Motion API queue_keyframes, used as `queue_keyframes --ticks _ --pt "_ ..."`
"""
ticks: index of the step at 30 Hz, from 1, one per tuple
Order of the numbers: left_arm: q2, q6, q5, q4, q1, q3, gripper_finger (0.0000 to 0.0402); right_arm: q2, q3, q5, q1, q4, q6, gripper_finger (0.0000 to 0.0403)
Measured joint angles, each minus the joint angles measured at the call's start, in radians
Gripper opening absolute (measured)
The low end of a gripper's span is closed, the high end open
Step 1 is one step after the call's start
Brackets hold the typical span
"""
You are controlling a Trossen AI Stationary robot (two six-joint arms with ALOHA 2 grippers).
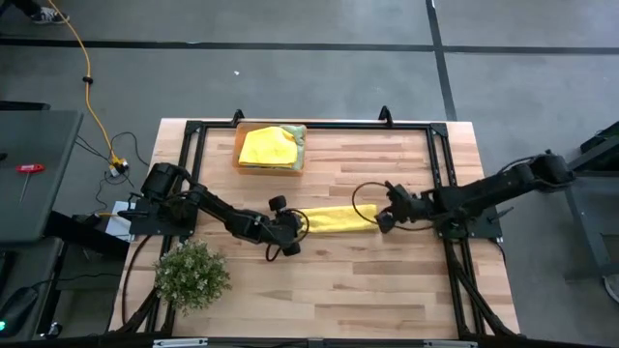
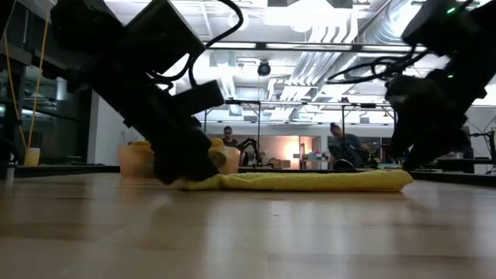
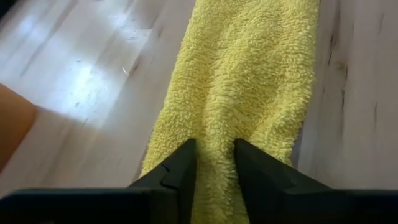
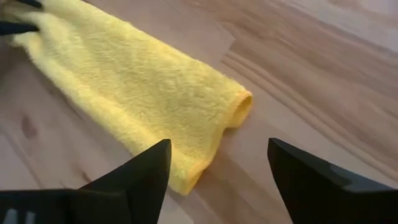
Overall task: Fold microfiber towels
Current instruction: Fold the yellow microfiber cloth
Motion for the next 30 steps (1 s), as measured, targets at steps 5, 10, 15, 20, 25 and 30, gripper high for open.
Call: queue_keyframes --ticks 5,10,15,20,25,30 --pt "0.0 0.048 -0.026 0.0 -0.009 0.0 0.0136 0.047 0.0 -0.125 -0.109 0.056 -0.003 0.0274" --pt "0.0 0.063 -0.04 0.001 -0.009 0.0 0.0165 0.153 0.0 -0.146 -0.128 0.17 0.021 0.0277" --pt "0.0 0.073 -0.06 0.002 -0.009 0.0 0.0181 0.271 0.006 -0.114 -0.098 0.269 0.097 0.0277" --pt "0.001 0.074 -0.087 0.016 -0.01 -0.001 0.0184 0.327 0.005 -0.015 -0.045 0.348 0.179 0.0276" --pt "0.003 0.087 -0.09 0.047 -0.015 -0.002 0.0184 0.331 0.003 0.043 -0.009 0.333 0.2 0.0245" --pt "-0.045 0.155 -0.094 0.032 -0.053 0.025 0.0182 0.331 0.003 0.074 0.007 0.278 0.189 0.0153"
